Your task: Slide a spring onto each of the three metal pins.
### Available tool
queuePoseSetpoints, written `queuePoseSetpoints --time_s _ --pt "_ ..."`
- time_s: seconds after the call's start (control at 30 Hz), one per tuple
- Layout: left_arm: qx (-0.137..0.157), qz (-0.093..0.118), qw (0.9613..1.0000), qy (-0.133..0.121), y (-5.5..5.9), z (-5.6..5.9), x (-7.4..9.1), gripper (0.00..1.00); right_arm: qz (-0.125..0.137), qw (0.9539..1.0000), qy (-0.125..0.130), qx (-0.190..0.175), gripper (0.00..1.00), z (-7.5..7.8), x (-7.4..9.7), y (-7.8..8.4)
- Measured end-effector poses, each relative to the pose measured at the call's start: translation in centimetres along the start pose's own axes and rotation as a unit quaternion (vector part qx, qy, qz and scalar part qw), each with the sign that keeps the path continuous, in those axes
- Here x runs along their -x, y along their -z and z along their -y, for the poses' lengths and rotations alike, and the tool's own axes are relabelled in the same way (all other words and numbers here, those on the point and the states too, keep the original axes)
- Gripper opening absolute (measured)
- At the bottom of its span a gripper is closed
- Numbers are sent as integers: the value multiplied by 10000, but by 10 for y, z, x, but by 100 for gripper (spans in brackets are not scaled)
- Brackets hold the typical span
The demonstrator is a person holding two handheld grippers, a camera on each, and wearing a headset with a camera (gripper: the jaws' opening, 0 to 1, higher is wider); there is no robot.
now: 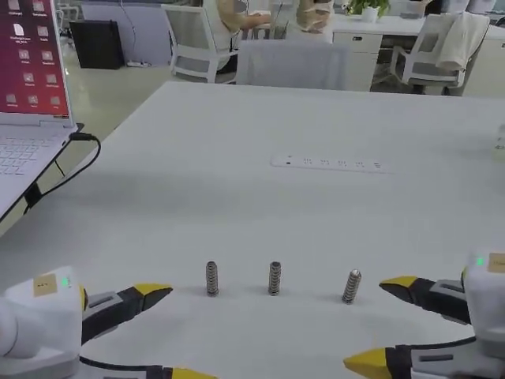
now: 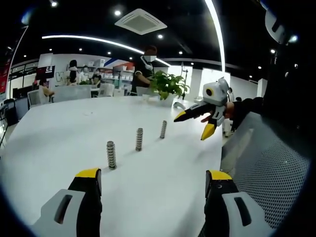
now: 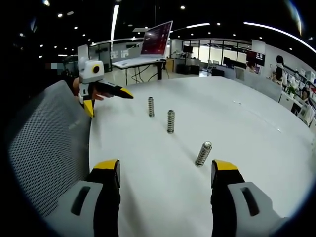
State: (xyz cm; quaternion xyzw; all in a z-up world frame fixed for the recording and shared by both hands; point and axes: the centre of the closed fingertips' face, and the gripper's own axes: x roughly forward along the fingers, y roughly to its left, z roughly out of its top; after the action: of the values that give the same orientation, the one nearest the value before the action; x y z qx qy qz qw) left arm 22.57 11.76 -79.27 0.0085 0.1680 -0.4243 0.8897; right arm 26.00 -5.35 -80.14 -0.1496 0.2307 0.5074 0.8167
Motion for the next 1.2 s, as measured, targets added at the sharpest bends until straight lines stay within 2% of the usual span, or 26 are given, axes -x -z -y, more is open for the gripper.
queuePoseSetpoints --time_s 0.63,1.2 --pt "52 35 10000 -52 -1 -3 0 88 137 9999 -39 -56 88 -3 -4 -4" --pt "75 34 9999 -69 1 -4 -2 90 162 9998 -26 -83 92 -3 -6 -3"
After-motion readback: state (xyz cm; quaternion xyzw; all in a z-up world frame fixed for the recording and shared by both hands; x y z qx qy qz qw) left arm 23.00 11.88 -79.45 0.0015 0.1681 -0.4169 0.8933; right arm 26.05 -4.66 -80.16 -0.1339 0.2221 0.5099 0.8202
